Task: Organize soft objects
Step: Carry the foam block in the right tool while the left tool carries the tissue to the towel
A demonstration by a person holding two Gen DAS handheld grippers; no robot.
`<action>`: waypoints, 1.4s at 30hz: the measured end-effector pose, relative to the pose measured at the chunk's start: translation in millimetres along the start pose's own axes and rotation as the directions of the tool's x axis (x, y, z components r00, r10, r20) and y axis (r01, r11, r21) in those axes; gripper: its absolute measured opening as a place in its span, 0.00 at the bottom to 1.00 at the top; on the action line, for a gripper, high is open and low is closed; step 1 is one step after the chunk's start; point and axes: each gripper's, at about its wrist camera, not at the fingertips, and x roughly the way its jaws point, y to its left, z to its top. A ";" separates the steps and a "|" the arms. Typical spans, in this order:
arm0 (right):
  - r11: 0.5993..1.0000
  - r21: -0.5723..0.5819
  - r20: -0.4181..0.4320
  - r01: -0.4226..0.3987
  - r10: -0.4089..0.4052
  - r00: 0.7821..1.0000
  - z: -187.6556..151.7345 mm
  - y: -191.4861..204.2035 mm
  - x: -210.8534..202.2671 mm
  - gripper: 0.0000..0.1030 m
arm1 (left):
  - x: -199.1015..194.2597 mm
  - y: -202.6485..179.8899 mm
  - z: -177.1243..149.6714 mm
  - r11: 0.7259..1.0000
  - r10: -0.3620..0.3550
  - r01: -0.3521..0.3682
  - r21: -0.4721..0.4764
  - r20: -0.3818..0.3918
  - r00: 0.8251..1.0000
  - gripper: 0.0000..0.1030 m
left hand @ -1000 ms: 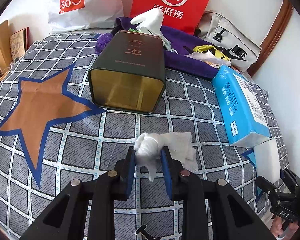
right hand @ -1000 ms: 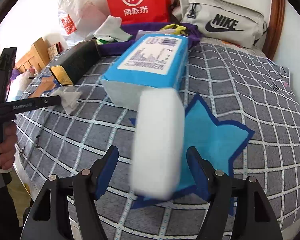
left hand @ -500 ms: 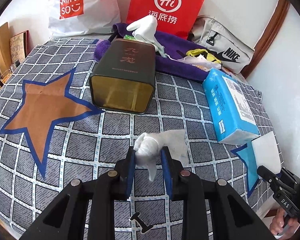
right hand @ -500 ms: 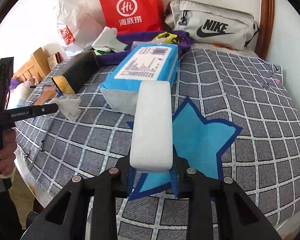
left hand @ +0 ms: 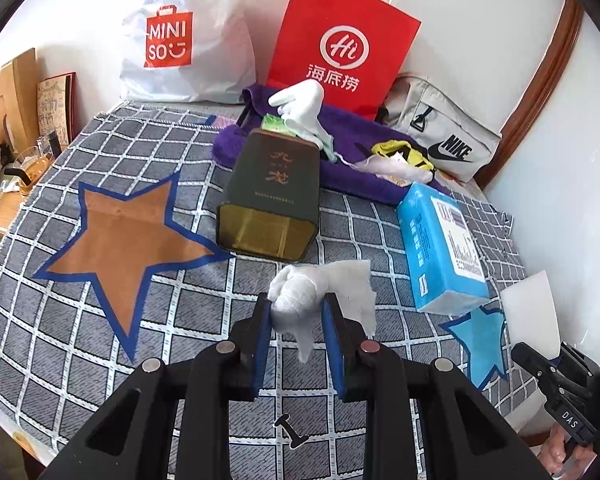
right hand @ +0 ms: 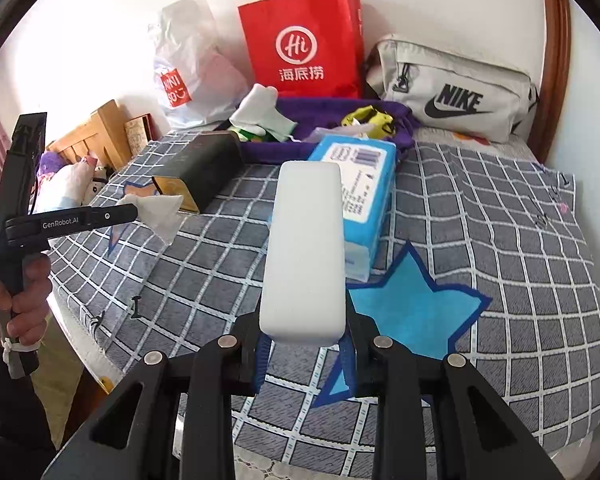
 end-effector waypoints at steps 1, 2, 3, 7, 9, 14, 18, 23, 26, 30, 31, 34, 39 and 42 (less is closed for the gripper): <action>1.000 -0.007 0.004 -0.002 0.002 1.000 3.4 2.2 -1.9 0.29 | -2.6 0.3 2.3 1.000 -0.003 0.003 0.003 0.005 1.000 0.23; 1.000 -0.011 0.008 -0.003 0.003 1.000 5.6 3.0 -3.3 0.28 | -6.0 0.8 4.7 1.000 -0.005 0.005 0.003 0.014 1.000 0.23; 1.000 -0.016 0.015 -0.003 0.003 1.000 10.1 4.7 -5.2 0.28 | -9.3 1.2 7.7 1.000 -0.005 0.005 0.001 0.024 1.000 0.23; 1.000 -0.023 0.032 -0.013 0.014 0.999 24.7 7.2 -9.7 0.28 | -17.0 1.9 17.5 1.000 -0.005 0.006 -0.010 0.047 0.999 0.23; 1.000 -0.026 0.038 -0.012 0.013 0.999 31.9 8.1 -10.9 0.29 | -21.4 3.0 23.1 1.000 -0.004 0.005 -0.021 0.061 0.998 0.23; 1.000 -0.021 0.056 -0.019 0.020 0.998 45.8 7.5 -14.1 0.28 | -29.6 4.2 38.0 0.999 -0.006 0.009 -0.031 0.087 0.996 0.23; 1.000 -0.001 0.066 -0.018 0.018 0.998 56.8 2.8 -14.2 0.29 | -32.0 2.4 48.2 1.000 -0.008 0.011 -0.028 0.096 0.995 0.23; 1.000 0.012 0.072 -0.014 0.014 0.997 68.6 -2.2 -12.5 0.29 | -31.4 0.9 58.6 1.000 -0.010 0.013 -0.025 0.103 0.995 0.23; 1.000 0.013 0.077 -0.020 0.019 0.997 77.0 -4.7 -11.1 0.29 | -28.8 -1.2 65.2 1.000 -0.012 0.014 -0.020 0.102 0.995 0.23; 1.000 0.006 0.085 -0.015 0.015 0.996 88.5 -5.7 -8.4 0.29 | -25.4 -5.2 75.0 1.000 -0.015 0.016 -0.016 0.105 0.994 0.23; 1.000 0.005 0.087 -0.015 0.014 0.996 91.3 -5.9 -7.9 0.29 | -24.0 -6.0 78.2 1.000 -0.014 0.016 -0.016 0.105 0.994 0.23; 1.000 0.003 0.091 -0.018 0.018 0.996 101.1 -8.0 -3.7 0.29 | -20.7 -8.8 84.5 1.000 -0.013 0.014 -0.012 0.105 0.994 0.23; 1.000 -0.009 0.098 -0.021 0.022 0.995 115.9 -9.6 4.7 0.29 | -12.7 -16.9 97.5 1.000 -0.011 0.011 0.005 0.101 0.995 0.23; 1.000 -0.014 0.100 -0.025 0.026 0.995 124.5 -10.7 10.4 0.29 | -5.8 -23.0 106.1 1.000 -0.007 0.005 0.015 0.096 0.995 0.23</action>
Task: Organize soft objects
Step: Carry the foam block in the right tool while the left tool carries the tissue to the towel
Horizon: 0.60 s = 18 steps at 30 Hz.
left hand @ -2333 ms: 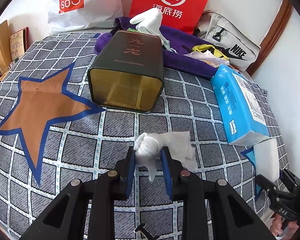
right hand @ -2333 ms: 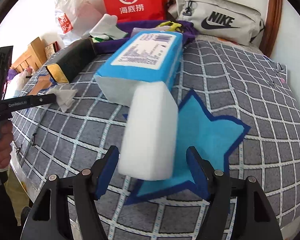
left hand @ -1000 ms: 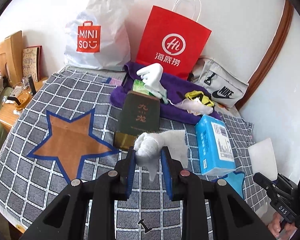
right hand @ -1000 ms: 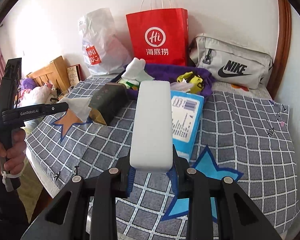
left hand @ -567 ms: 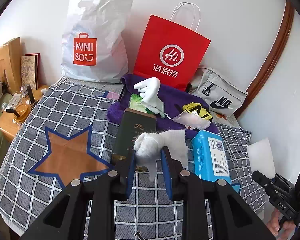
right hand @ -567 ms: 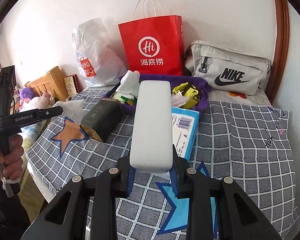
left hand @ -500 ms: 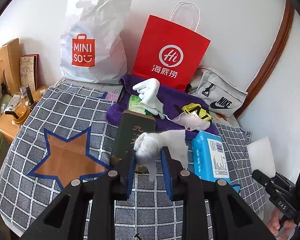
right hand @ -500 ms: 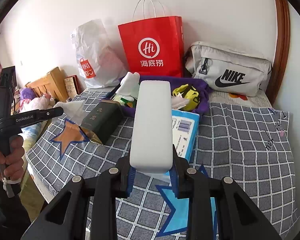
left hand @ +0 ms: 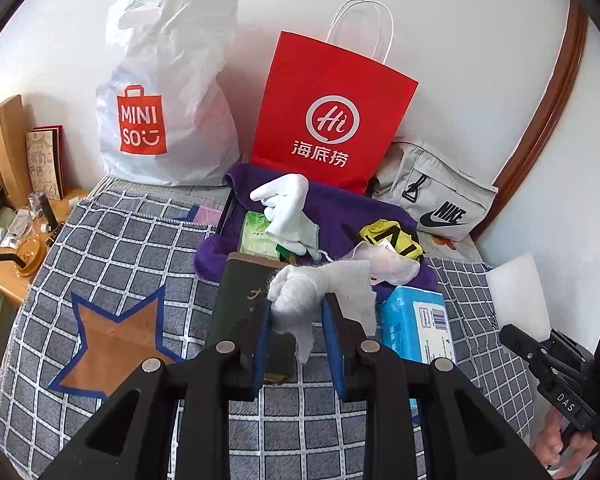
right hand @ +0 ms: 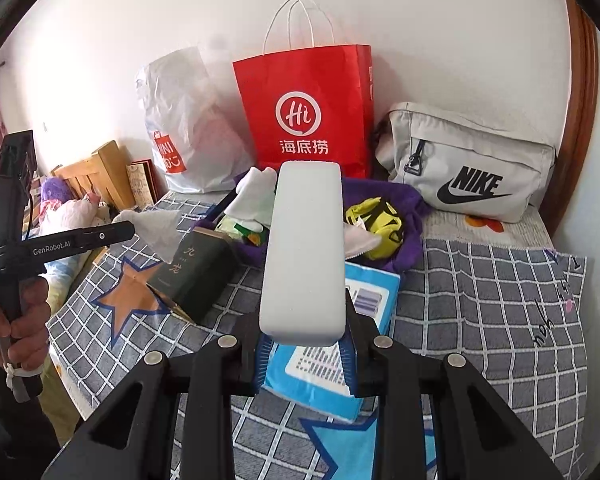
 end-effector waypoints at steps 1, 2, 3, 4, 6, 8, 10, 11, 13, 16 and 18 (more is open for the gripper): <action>1.000 -0.002 0.001 0.000 0.000 1.000 2.4 -0.5 1.8 0.29 | 1.7 -1.3 1.5 1.000 -0.002 0.002 0.002 -0.002 1.000 0.23; 1.000 -0.004 0.003 0.000 0.000 1.000 4.9 -1.0 3.8 0.29 | 4.0 -2.8 3.9 1.000 -0.005 0.005 0.004 -0.003 1.000 0.23; 1.000 -0.005 0.005 -0.001 0.001 1.000 8.3 -2.2 6.6 0.29 | 5.9 -3.8 5.9 1.000 -0.006 0.006 0.005 -0.004 1.000 0.23; 1.000 -0.004 0.008 -0.001 0.001 1.000 10.4 -2.9 8.6 0.29 | 8.1 -5.3 8.3 1.000 -0.005 0.005 0.008 -0.006 1.000 0.23; 1.000 -0.004 0.010 0.000 0.000 1.000 15.5 -5.3 12.8 0.29 | 12.3 -8.4 13.0 1.000 -0.002 0.003 0.019 -0.009 1.000 0.23; 1.000 0.001 0.015 0.004 -0.004 1.000 21.3 -8.7 18.1 0.29 | 15.8 -10.0 17.2 1.000 -0.001 0.001 0.024 -0.010 1.000 0.23; 1.000 0.006 0.018 0.000 0.000 1.000 27.5 -12.0 23.4 0.29 | 19.6 -10.6 22.1 1.000 0.001 -0.001 0.027 -0.010 1.000 0.23; 1.000 0.007 0.019 0.002 -0.003 1.000 30.7 -13.8 26.4 0.29 | 21.2 -10.9 23.8 1.000 0.002 -0.002 0.028 -0.010 1.000 0.23; 1.000 0.010 0.024 0.012 -0.013 1.000 37.4 -17.5 33.2 0.29 | 25.7 -10.6 28.6 1.000 0.008 -0.007 0.029 -0.011 1.000 0.23; 1.000 0.019 0.028 0.014 -0.014 1.000 47.4 -23.2 44.1 0.29 | 32.0 -9.1 34.5 1.000 0.011 -0.011 0.026 -0.015 1.000 0.23; 1.000 0.020 0.029 0.018 -0.018 0.999 52.7 -26.1 50.2 0.29 | 36.4 -7.7 37.6 1.000 0.013 -0.013 0.022 -0.019 1.000 0.23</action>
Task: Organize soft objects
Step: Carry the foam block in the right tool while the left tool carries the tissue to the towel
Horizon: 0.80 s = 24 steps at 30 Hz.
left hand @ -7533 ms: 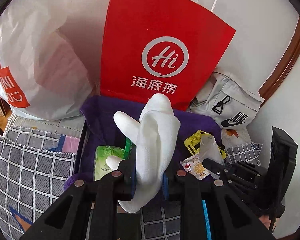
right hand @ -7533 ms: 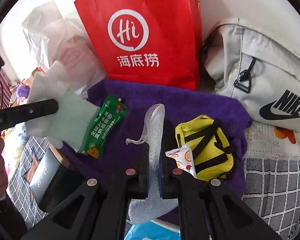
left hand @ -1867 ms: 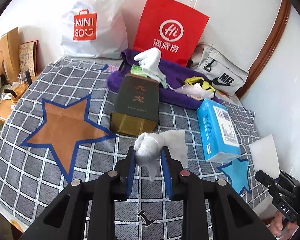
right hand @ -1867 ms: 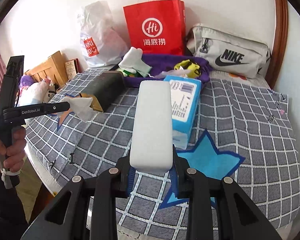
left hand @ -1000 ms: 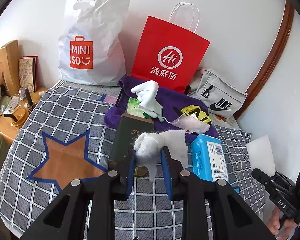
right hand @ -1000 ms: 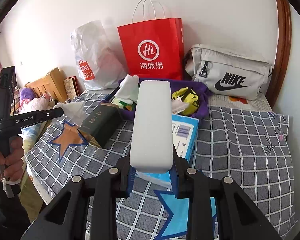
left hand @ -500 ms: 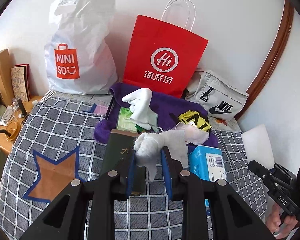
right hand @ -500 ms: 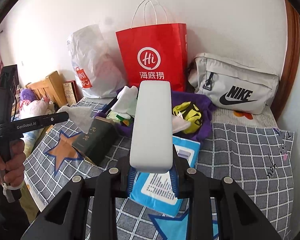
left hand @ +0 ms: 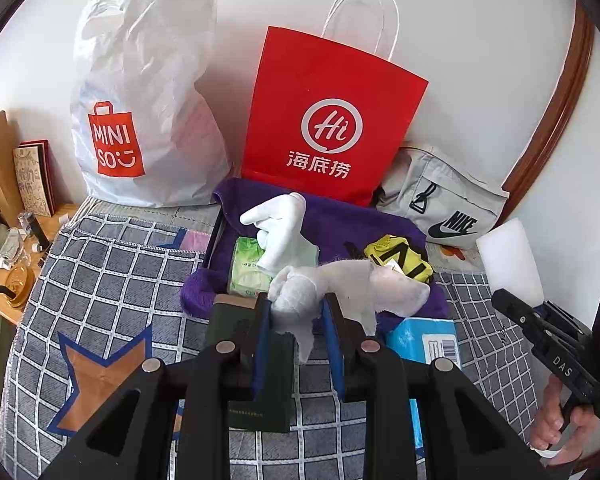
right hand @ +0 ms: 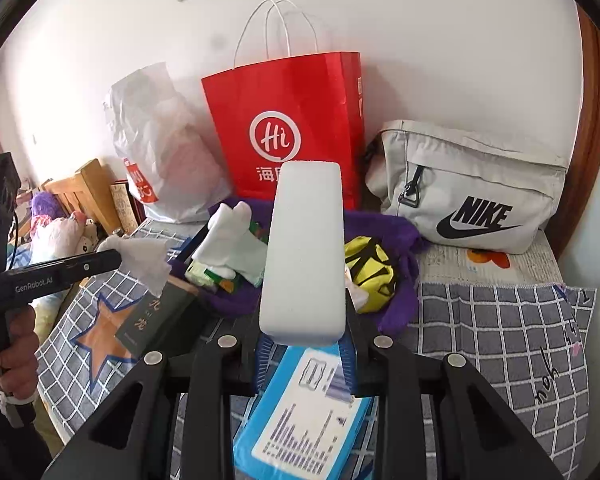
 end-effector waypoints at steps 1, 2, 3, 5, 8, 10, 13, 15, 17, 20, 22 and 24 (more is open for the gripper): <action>1.000 0.000 0.000 0.001 -0.001 1.000 2.5 -1.3 3.0 0.29 | 3.5 1.0 1.8 1.000 0.002 -0.002 -0.002 -0.005 1.000 0.23; 1.000 0.001 0.001 0.000 0.000 1.000 5.4 -2.9 6.3 0.29 | 5.9 1.5 2.9 1.000 0.002 -0.002 -0.004 -0.009 1.000 0.23; 1.000 0.001 0.001 -0.001 0.001 1.000 9.0 -4.8 10.8 0.29 | 8.6 1.9 4.3 1.000 0.002 -0.002 -0.005 -0.012 1.000 0.23; 1.000 0.000 0.000 -0.001 0.001 1.000 14.4 -7.1 17.8 0.29 | 15.8 1.6 7.3 1.000 0.002 -0.002 -0.004 -0.022 1.000 0.23; 1.000 -0.002 -0.007 -0.010 0.010 1.000 23.1 -10.0 31.7 0.29 | 27.2 -0.7 11.9 1.000 0.000 0.000 0.002 -0.039 0.999 0.23; 1.000 -0.006 -0.013 -0.018 0.017 1.000 29.1 -11.4 42.2 0.29 | 34.4 -3.2 14.7 1.000 0.001 -0.001 0.008 -0.047 0.999 0.23; 0.999 -0.023 -0.018 -0.025 0.025 1.000 37.8 -11.5 57.3 0.29 | 45.3 -6.2 19.6 1.000 0.004 -0.003 0.015 -0.059 0.998 0.23; 0.999 -0.029 -0.022 -0.030 0.029 0.999 42.5 -11.1 67.3 0.29 | 54.3 -8.1 23.0 1.000 0.009 -0.008 0.022 -0.067 0.998 0.23; 0.999 -0.025 -0.032 -0.036 0.035 0.999 43.4 -11.5 75.9 0.29 | 61.3 -8.8 24.7 1.000 0.010 -0.009 0.023 -0.076 0.997 0.23; 0.998 -0.019 -0.059 -0.053 0.052 0.997 40.7 -12.8 92.8 0.29 | 74.4 -10.2 28.3 1.000 0.005 -0.003 0.024 -0.090 0.996 0.23; 0.998 -0.015 -0.079 -0.060 0.058 0.995 39.0 -14.1 103.8 0.29 | 84.4 -12.4 31.8 1.000 0.013 -0.011 0.020 -0.101 0.995 0.23; 0.998 -0.011 -0.101 -0.064 0.063 0.993 38.1 -15.4 112.6 0.29 | 94.1 -15.6 33.6 1.000 0.017 -0.014 0.024 -0.111 0.994 0.23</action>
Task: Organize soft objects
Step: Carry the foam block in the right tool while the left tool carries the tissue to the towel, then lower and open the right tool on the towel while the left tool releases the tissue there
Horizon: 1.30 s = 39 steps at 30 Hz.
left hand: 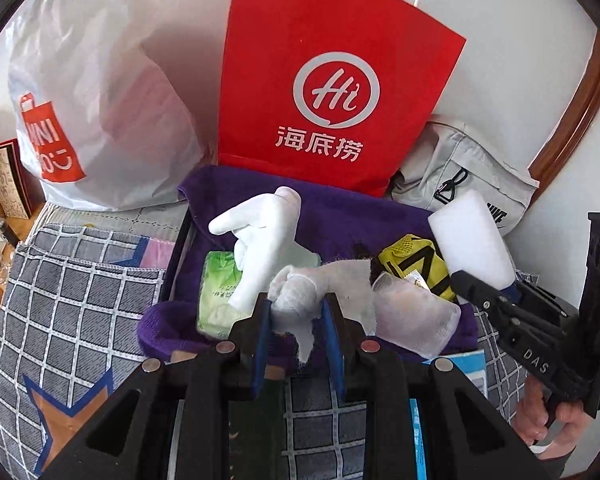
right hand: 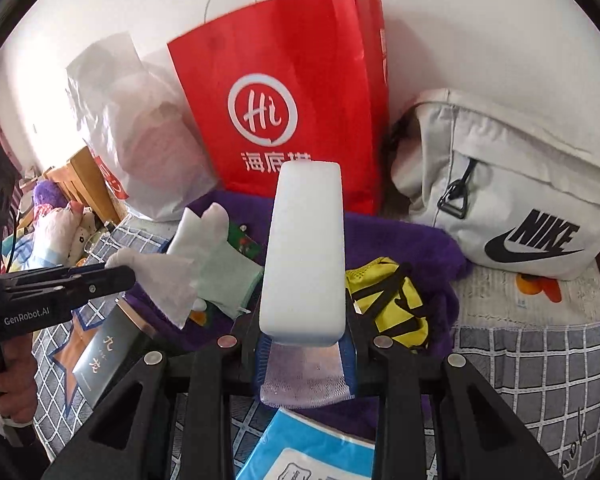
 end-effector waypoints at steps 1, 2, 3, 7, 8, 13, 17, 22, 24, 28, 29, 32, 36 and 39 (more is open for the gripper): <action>1.000 0.002 -0.012 -0.003 0.003 1.000 -0.5 -1.5 4.6 0.29 | 4.1 -0.6 1.3 1.000 0.000 0.000 -0.004 -0.005 1.000 0.23; 1.000 0.002 -0.019 -0.005 0.005 1.000 -0.5 -2.7 7.3 0.29 | 8.4 -1.2 2.2 1.000 -0.003 0.003 -0.009 -0.010 1.000 0.23; 1.000 0.003 -0.031 -0.009 0.009 0.999 -1.6 -4.7 12.3 0.29 | 13.8 -2.5 3.2 1.000 -0.009 0.009 -0.008 -0.017 1.000 0.23; 1.000 0.008 -0.087 -0.006 0.007 0.996 -6.9 -12.7 31.0 0.29 | 32.8 -9.6 6.5 1.000 0.005 -0.005 0.005 -0.043 0.999 0.23; 1.000 0.018 -0.101 -0.006 0.008 0.995 -8.5 -15.3 36.0 0.29 | 38.1 -11.7 7.5 1.000 0.004 -0.004 0.005 -0.053 0.999 0.23; 0.999 0.043 -0.154 -0.015 0.021 0.988 -15.8 -23.6 55.0 0.30 | 56.9 -17.9 9.2 1.000 0.000 0.000 -0.002 -0.080 0.997 0.23; 0.999 0.041 -0.160 -0.017 0.023 0.987 -18.3 -24.0 59.0 0.30 | 65.1 -19.7 9.5 1.000 -0.006 0.005 -0.006 -0.101 0.995 0.23; 0.998 0.056 -0.165 -0.016 0.025 0.986 -19.9 -26.7 58.5 0.39 | 67.0 -19.7 11.7 1.000 -0.006 0.005 -0.012 -0.111 0.994 0.26; 0.998 0.057 -0.162 -0.016 0.025 0.986 -18.8 -27.1 56.4 0.56 | 65.3 -19.1 12.1 1.000 -0.004 0.002 -0.020 -0.111 0.994 0.37; 0.999 0.039 -0.141 -0.006 0.012 0.990 -18.5 -23.8 49.8 0.62 | 59.5 -17.7 12.9 1.000 -0.001 -0.002 -0.023 -0.109 0.994 0.61; 0.999 0.035 -0.138 0.001 0.004 0.990 -18.4 -22.9 47.8 0.62 | 57.5 -18.1 12.7 1.000 0.007 -0.009 -0.017 -0.110 0.994 0.61; 1.000 0.028 -0.124 0.003 0.001 0.992 -18.4 -21.2 39.9 0.62 | 49.8 -18.8 10.8 1.000 0.017 -0.019 -0.011 -0.106 0.994 0.61; 0.999 0.030 -0.113 0.014 -0.011 0.994 -19.9 -17.5 28.7 0.62 | 36.0 -19.0 8.2 0.999 0.039 -0.040 -0.004 -0.092 0.995 0.61; 0.999 0.017 -0.111 0.028 -0.026 0.993 -23.2 -13.0 15.6 0.62 | 20.3 -17.4 5.3 0.999 0.032 -0.033 -0.014 -0.077 0.997 0.61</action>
